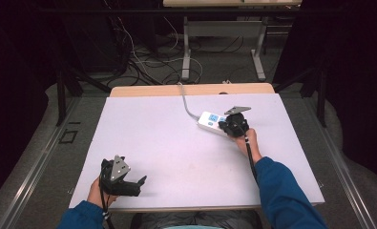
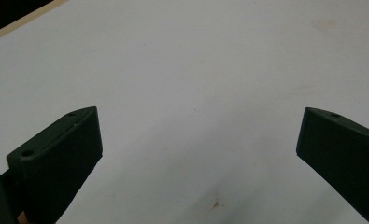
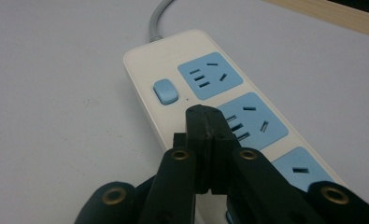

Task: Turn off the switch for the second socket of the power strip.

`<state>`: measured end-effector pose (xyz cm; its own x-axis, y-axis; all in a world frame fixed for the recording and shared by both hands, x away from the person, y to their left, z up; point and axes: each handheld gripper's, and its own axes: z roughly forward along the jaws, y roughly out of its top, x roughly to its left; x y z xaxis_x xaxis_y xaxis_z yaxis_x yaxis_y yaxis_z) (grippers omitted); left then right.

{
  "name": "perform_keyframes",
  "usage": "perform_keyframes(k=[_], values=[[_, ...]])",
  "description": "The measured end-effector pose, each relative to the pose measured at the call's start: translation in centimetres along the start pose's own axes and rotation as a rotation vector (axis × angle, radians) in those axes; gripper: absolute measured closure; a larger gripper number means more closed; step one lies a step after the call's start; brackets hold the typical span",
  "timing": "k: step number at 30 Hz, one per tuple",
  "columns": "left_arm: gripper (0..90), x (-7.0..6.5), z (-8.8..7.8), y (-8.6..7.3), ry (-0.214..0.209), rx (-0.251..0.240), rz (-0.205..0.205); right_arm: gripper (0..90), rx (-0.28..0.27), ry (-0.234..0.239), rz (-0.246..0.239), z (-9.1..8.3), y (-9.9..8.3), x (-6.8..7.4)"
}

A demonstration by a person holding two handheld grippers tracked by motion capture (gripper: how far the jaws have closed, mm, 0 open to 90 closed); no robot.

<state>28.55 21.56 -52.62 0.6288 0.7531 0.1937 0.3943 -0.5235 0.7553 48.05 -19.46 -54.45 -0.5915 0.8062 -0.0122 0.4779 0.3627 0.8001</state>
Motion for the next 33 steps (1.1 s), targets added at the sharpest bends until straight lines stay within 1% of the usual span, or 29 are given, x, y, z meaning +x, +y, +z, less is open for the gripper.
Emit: perform_keyframes(k=[4,6,8,9,11,17,19,22,23,25,26,32,33], values=[[0.2,-0.01,0.00,0.00,0.002,-0.001,0.001,90.0,0.003,0.001,0.001,-0.03,0.03,-0.03],[0.2,-0.02,-0.02,0.01,0.003,0.001,0.001,90.0,0.001,0.009,-0.001,-0.03,0.04,-0.10],[0.2,-0.05,-0.03,0.01,0.000,0.000,-0.002,90.0,0.002,0.010,0.011,-0.05,0.02,-0.08],[0.2,-0.07,-0.02,0.00,-0.003,-0.001,-0.006,90.0,0.003,0.010,0.006,-0.06,0.02,-0.09],[0.2,0.00,-0.03,0.01,0.004,0.000,0.002,90.0,0.001,0.008,0.001,-0.03,0.04,-0.07],[0.2,-0.04,-0.02,0.01,0.003,-0.002,0.002,90.0,0.005,0.001,-0.012,-0.03,0.10,-0.04],[0.1,-0.03,-0.02,0.01,0.005,0.001,0.004,90.0,0.003,0.002,-0.006,-0.03,0.07,-0.06],[0.2,-0.04,-0.02,0.02,0.005,0.001,0.005,90.0,0.003,0.007,-0.010,-0.03,0.08,-0.08],[0.2,-0.04,-0.02,0.02,0.005,0.000,0.005,90.0,0.004,0.002,-0.011,-0.03,0.09,-0.06],[0.2,-0.05,-0.02,0.02,0.005,0.001,0.006,90.0,0.002,0.008,-0.007,-0.01,0.07,-0.06],[0.2,-0.05,-0.01,0.02,0.003,-0.001,0.005,90.0,0.004,0.002,-0.012,-0.03,0.09,-0.06],[0.2,-0.11,0.05,0.00,0.003,0.000,0.003,90.0,0.004,0.003,-0.013,-0.03,0.09,-0.06],[0.2,-0.10,0.05,0.01,0.004,-0.001,0.004,90.0,0.002,0.010,-0.010,-0.01,0.08,-0.08]])
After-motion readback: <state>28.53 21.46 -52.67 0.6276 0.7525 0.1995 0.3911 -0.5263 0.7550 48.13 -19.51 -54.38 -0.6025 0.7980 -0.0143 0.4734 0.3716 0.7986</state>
